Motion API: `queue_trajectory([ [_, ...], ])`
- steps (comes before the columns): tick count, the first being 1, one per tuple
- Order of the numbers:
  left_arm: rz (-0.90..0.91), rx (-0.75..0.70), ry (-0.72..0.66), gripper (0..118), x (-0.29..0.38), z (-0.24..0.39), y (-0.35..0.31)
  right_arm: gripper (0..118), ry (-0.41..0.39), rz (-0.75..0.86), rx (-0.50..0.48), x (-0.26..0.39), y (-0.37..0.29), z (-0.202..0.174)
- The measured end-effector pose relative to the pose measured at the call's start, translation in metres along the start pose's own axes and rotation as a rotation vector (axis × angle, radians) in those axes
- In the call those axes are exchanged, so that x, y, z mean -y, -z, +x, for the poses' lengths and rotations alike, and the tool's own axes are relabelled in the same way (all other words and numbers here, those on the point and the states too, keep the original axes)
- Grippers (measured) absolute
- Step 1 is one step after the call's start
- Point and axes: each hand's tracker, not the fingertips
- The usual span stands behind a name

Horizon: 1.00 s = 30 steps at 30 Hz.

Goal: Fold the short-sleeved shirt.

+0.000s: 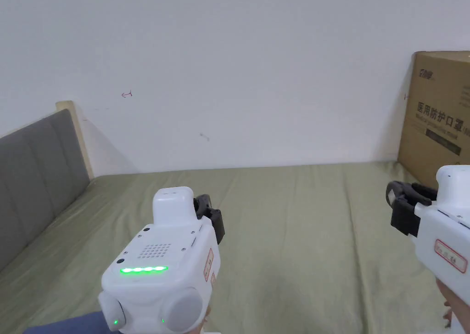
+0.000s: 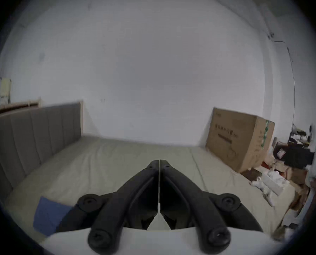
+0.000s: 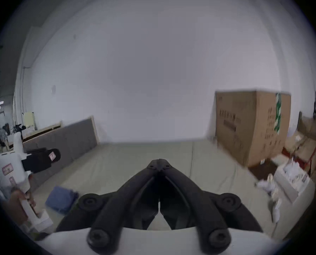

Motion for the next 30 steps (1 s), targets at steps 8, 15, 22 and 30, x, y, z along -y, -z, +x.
queue_trajectory([
  [8,0.188,-0.093,0.155,38,0.019,0.025,-0.045,21,-0.075,0.184,0.117,0.033,-0.023,-0.02],
  [15,0.193,-0.083,0.109,116,0.019,0.025,-0.055,115,-0.038,0.147,0.154,0.04,-0.025,-0.022],
  [22,0.149,-0.083,0.169,117,0.018,0.033,-0.052,118,-0.077,0.146,0.15,0.037,-0.033,-0.026],
  [30,0.149,-0.045,0.137,117,0.018,0.032,-0.056,118,-0.084,0.138,0.125,0.036,-0.034,-0.026],
])
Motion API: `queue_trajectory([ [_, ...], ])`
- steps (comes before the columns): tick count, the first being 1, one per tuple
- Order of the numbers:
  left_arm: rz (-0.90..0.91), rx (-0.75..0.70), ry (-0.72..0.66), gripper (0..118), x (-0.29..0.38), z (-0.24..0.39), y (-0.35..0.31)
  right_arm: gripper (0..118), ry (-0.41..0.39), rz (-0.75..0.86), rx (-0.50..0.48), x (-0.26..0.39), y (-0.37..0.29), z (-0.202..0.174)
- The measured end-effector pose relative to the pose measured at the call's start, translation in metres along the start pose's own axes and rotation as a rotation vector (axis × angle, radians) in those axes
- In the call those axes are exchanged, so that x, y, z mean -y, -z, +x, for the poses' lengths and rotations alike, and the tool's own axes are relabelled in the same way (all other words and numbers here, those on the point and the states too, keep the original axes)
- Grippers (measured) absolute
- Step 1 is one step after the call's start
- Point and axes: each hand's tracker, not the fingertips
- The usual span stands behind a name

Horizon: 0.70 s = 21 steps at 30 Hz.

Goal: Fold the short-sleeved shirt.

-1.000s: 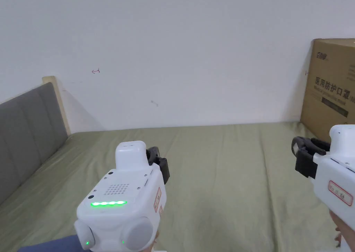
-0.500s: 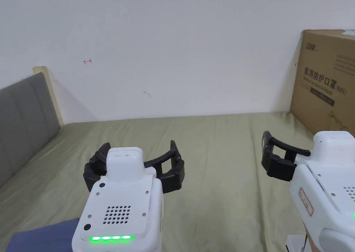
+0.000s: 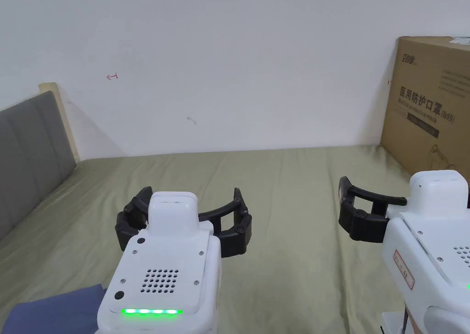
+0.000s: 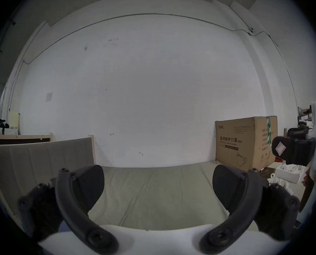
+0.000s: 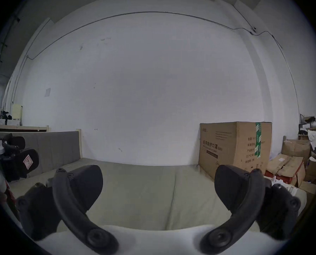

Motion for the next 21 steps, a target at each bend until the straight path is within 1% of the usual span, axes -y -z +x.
queue_trajectory([
  [4,0.01,-0.008,0.007,117,-0.001,0.0,0.001,118,-0.001,-0.01,0.002,0.0,0.001,0.001],
  [11,-0.037,-0.005,-0.053,117,-0.004,-0.006,0.004,118,0.02,-0.032,-0.006,0.001,0.001,0.003],
  [14,-0.044,0.001,-0.068,117,-0.006,-0.009,0.006,118,0.004,-0.033,-0.005,0.0,0.002,0.002],
  [17,-0.05,-0.031,-0.034,117,-0.007,-0.007,0.008,118,-0.012,-0.034,-0.007,-0.001,0.003,0.001],
  [19,-0.054,0.004,-0.057,117,-0.006,-0.011,0.008,118,-0.013,-0.034,-0.009,-0.001,0.003,0.001],
  [21,-0.061,0.008,-0.075,117,-0.005,-0.012,0.009,118,-0.01,-0.034,-0.013,-0.001,0.003,0.0],
])
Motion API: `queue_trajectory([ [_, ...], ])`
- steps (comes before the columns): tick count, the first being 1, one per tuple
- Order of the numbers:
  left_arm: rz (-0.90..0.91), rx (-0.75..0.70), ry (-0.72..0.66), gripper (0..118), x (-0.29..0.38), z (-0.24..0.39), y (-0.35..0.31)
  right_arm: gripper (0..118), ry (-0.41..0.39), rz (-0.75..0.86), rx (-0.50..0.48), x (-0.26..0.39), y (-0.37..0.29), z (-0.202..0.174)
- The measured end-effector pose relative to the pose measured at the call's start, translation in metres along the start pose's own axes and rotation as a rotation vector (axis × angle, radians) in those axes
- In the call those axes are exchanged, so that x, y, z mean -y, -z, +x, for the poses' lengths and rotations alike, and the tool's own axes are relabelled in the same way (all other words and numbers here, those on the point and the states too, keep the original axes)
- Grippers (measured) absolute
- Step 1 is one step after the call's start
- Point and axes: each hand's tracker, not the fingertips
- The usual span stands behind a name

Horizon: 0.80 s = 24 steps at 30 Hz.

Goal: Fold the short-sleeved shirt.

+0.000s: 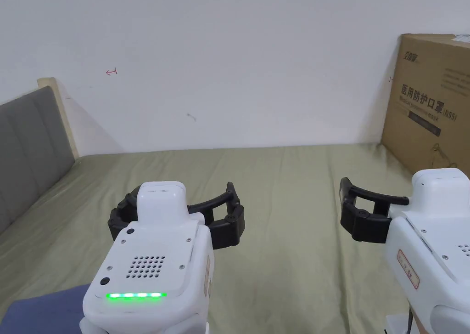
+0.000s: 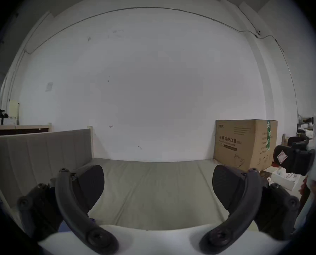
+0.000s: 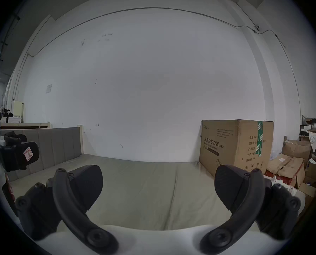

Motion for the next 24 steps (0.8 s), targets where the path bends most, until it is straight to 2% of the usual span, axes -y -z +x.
queue_trajectory([
  [6,-0.041,-0.045,0.026,117,0.002,0.002,0.006,118,-0.002,-0.015,-0.01,0.002,0.002,-0.003],
  [12,-0.087,-0.053,-0.014,117,0.0,0.001,0.006,118,-0.006,-0.027,-0.019,0.005,0.003,-0.006],
  [15,-0.201,-0.101,-0.011,117,-0.005,0.006,0.01,118,-0.012,-0.046,-0.027,0.008,0.003,-0.007],
  [19,-0.174,-0.072,0.022,117,-0.004,0.011,0.011,118,-0.005,-0.056,-0.023,0.011,0.003,-0.007],
  [24,-0.198,-0.068,-0.038,117,-0.003,0.011,0.015,118,0.009,-0.064,-0.017,0.013,0.004,-0.005],
])
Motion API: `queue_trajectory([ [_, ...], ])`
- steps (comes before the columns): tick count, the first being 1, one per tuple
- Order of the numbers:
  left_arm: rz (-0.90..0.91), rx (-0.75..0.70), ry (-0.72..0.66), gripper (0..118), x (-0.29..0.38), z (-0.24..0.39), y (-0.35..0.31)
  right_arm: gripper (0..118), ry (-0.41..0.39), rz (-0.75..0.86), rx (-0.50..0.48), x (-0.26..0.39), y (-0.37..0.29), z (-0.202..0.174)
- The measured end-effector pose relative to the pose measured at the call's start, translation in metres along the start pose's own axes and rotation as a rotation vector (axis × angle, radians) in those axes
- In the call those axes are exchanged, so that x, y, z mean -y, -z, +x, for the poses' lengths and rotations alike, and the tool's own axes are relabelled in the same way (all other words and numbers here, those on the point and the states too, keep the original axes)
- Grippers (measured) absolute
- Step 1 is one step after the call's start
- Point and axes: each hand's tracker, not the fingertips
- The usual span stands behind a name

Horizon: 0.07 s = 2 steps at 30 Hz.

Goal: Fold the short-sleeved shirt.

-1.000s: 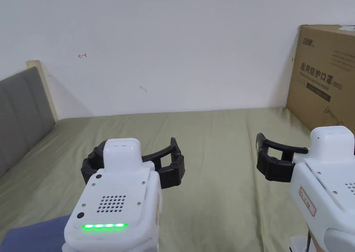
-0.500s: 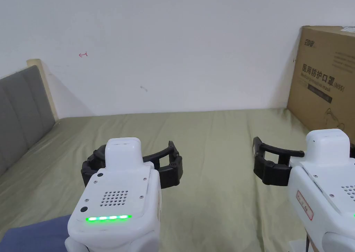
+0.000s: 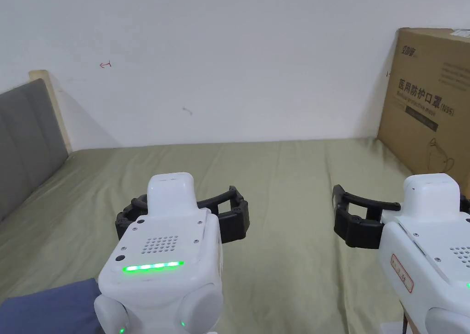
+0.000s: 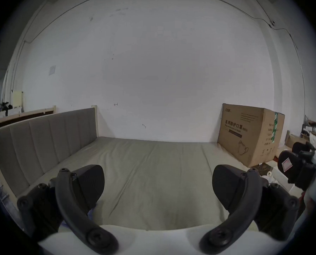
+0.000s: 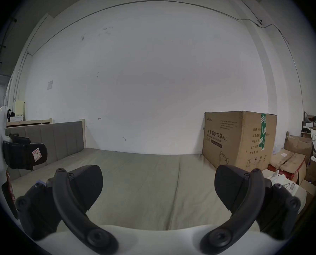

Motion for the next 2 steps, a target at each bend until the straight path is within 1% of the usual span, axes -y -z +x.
queue_trajectory([
  [2,0.004,0.012,-0.007,117,0.0007,-0.0018,-0.0002,118,0.004,0.003,0.003,0.0,0.0002,0.0011],
])
